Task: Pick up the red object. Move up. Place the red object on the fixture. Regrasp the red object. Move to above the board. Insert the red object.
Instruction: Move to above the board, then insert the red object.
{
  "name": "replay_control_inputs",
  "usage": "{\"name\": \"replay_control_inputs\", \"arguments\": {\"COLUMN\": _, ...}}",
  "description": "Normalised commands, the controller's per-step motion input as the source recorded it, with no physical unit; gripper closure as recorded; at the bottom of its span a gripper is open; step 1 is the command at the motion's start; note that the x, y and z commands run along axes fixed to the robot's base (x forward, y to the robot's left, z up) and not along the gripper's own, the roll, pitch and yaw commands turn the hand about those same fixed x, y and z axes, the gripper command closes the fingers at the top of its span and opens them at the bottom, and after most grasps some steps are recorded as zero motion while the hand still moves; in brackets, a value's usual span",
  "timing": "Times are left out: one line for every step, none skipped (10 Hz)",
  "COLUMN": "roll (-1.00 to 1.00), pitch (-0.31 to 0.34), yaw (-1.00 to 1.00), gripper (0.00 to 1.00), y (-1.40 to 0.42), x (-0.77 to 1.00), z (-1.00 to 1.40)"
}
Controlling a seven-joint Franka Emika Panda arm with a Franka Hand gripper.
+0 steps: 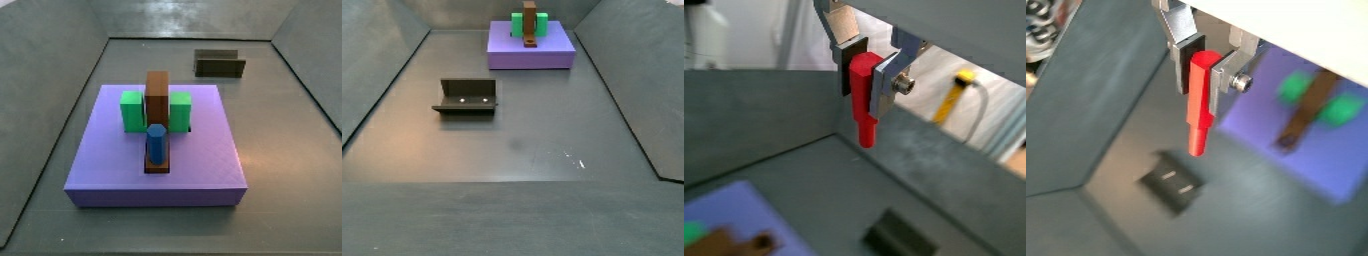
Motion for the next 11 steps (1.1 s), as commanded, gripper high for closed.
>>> {"name": "replay_control_inputs", "arguments": {"roll": -1.00, "pitch": 0.095, "yaw": 0.07, "gripper": 1.00, "y": -0.57, "x": -0.52, "z": 0.11}}
{"name": "replay_control_inputs", "arguments": {"roll": -1.00, "pitch": 0.084, "yaw": 0.08, "gripper": 1.00, "y": -0.17, "x": -0.22, "z": 0.02}}
{"name": "replay_control_inputs", "arguments": {"roll": -1.00, "pitch": 0.094, "yaw": 0.08, "gripper": 1.00, "y": -0.04, "x": -0.11, "z": -0.01}}
{"name": "replay_control_inputs", "arguments": {"roll": -1.00, "pitch": 0.054, "yaw": 0.08, "gripper": 1.00, "y": -0.04, "x": -0.10, "z": 0.02}}
{"name": "replay_control_inputs", "arguments": {"roll": -1.00, "pitch": 0.021, "yaw": 0.08, "gripper": 1.00, "y": 0.00, "x": -0.10, "z": 0.00}}
{"name": "replay_control_inputs", "arguments": {"roll": -0.82, "pitch": -0.014, "yaw": 0.05, "gripper": 1.00, "y": 0.04, "x": -0.08, "z": 0.00}}
{"name": "replay_control_inputs", "arguments": {"roll": -0.59, "pitch": -0.037, "yaw": 0.03, "gripper": 1.00, "y": 0.04, "x": -0.08, "z": 0.00}}
{"name": "replay_control_inputs", "arguments": {"roll": -0.40, "pitch": -0.052, "yaw": 0.02, "gripper": 1.00, "y": 0.02, "x": -0.07, "z": 0.00}}
{"name": "replay_control_inputs", "arguments": {"roll": -0.26, "pitch": -0.048, "yaw": 0.01, "gripper": 1.00, "y": 0.01, "x": -0.05, "z": 0.00}}
{"name": "replay_control_inputs", "arguments": {"roll": 0.00, "pitch": 0.000, "yaw": -0.01, "gripper": 1.00, "y": 0.00, "x": 0.00, "z": 0.00}}
{"name": "replay_control_inputs", "arguments": {"roll": -0.22, "pitch": -0.050, "yaw": -0.14, "gripper": 1.00, "y": 0.05, "x": 0.00, "z": -0.23}}
